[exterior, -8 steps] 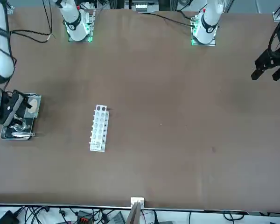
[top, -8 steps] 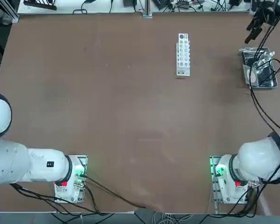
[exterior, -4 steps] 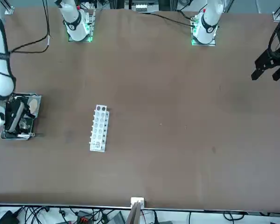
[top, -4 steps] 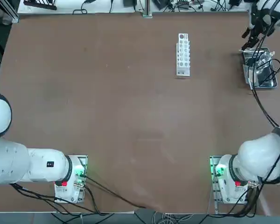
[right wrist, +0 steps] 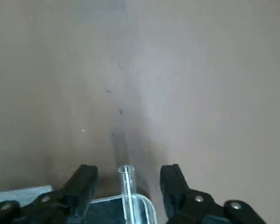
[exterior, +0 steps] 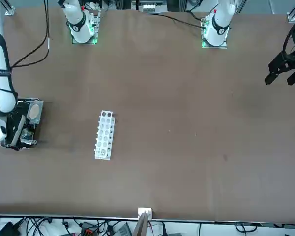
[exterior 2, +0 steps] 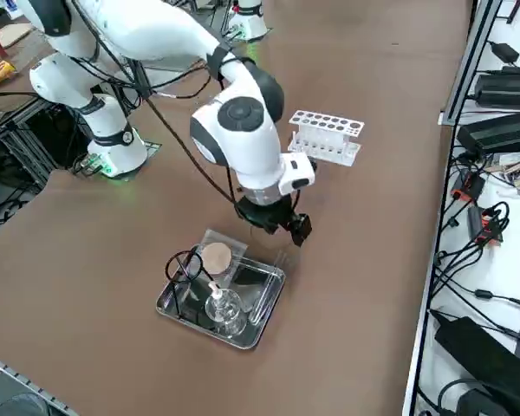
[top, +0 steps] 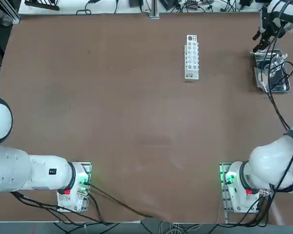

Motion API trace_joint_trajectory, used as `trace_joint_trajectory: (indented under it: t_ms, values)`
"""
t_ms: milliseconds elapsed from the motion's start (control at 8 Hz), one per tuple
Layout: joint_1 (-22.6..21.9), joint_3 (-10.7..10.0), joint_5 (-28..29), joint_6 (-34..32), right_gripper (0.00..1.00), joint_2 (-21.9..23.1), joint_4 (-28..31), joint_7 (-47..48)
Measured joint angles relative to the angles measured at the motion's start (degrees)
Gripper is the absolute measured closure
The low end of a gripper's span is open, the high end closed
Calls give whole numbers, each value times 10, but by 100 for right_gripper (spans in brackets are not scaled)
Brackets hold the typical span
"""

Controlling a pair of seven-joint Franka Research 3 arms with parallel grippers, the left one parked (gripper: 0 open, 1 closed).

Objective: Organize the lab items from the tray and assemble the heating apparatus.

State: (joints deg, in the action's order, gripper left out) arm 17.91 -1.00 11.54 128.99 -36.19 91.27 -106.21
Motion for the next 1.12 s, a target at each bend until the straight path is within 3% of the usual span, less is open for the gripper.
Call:
trace_joint_trajectory:
  t_ms: [375, 1125]
  values:
    - [7, 0, 0, 0, 22, -44, -23, -17]
    - [23, 0, 0, 14, 33, -63, -25, -41]
